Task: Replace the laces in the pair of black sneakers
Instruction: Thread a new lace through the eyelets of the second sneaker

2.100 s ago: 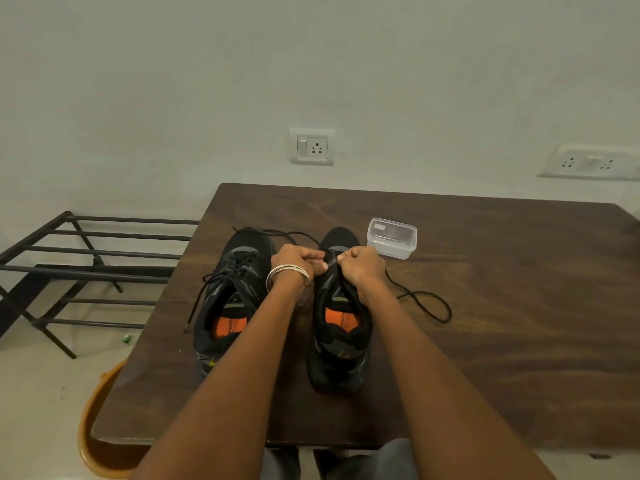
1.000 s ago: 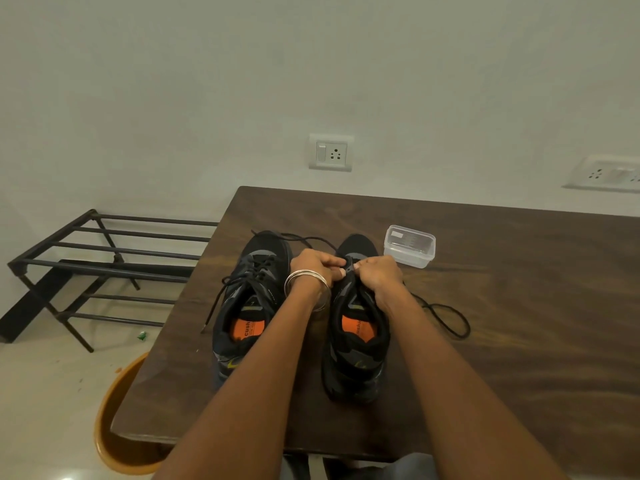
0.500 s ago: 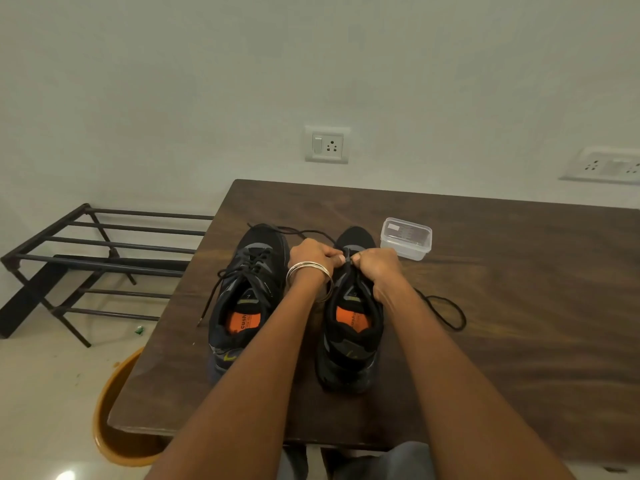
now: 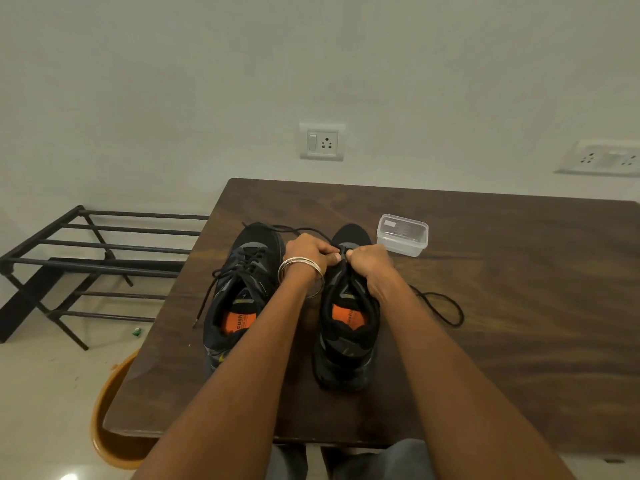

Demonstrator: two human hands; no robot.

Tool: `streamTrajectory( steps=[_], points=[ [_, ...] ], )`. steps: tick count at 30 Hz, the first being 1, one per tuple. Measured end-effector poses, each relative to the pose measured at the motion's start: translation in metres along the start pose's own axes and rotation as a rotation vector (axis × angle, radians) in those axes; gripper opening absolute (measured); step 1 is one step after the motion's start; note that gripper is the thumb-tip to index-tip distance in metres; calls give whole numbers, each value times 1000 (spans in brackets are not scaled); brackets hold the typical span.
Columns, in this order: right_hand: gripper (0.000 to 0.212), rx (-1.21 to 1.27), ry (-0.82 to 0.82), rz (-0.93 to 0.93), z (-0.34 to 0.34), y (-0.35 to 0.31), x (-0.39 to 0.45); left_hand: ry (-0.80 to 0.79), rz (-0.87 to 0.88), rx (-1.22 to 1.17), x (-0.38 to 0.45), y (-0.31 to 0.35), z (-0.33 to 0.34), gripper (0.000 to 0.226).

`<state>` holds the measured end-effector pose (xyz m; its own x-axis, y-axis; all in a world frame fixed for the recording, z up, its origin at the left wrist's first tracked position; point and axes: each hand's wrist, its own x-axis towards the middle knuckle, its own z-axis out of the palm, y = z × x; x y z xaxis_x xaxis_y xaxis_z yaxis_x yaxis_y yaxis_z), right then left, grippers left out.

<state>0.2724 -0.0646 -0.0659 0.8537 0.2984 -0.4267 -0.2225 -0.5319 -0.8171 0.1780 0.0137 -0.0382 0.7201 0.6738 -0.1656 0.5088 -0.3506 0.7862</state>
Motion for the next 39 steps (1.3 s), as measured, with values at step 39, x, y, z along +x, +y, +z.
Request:
streamTrajectory(
  steps=[39],
  points=[
    [8,-51,-8,-115,-8,5,-3,-35,-113,-202,4,-2,1,19]
  ],
)
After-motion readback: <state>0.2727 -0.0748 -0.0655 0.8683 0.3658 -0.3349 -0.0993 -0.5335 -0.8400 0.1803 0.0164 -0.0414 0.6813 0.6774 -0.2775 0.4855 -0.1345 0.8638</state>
